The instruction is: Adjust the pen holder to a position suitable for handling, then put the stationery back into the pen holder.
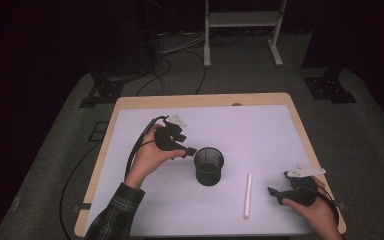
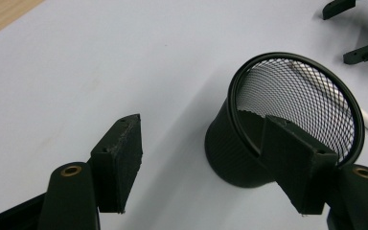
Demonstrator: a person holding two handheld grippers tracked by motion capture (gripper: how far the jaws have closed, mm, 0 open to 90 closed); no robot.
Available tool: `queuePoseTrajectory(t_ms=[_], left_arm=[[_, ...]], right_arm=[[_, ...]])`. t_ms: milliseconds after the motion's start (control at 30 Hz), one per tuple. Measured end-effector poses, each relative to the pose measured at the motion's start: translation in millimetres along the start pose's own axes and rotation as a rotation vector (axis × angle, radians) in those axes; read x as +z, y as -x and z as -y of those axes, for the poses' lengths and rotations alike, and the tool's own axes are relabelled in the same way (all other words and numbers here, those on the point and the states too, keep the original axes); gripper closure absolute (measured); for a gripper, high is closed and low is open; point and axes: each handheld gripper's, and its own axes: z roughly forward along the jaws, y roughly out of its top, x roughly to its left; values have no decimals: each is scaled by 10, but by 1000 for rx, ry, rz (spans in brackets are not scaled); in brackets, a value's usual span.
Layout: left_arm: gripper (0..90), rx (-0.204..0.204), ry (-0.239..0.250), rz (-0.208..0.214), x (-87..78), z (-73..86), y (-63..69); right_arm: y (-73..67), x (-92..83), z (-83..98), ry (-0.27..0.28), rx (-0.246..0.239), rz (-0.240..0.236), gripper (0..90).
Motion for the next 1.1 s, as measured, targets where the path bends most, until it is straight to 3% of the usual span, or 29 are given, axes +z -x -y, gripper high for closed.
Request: queuePoseTrajectory(t_ms=[400, 633, 1100], left_arm=[[248, -18, 10, -61, -249, 309, 0], [188, -39, 12, -89, -278, 529, 14], [90, -16, 26, -140, -231, 1031, 176]], right_arm=[[0, -1, 0, -1, -2, 1, 107], [-2, -2, 0, -1, -2, 1, 108], [2, -1, -3, -4, -1, -1, 106]])
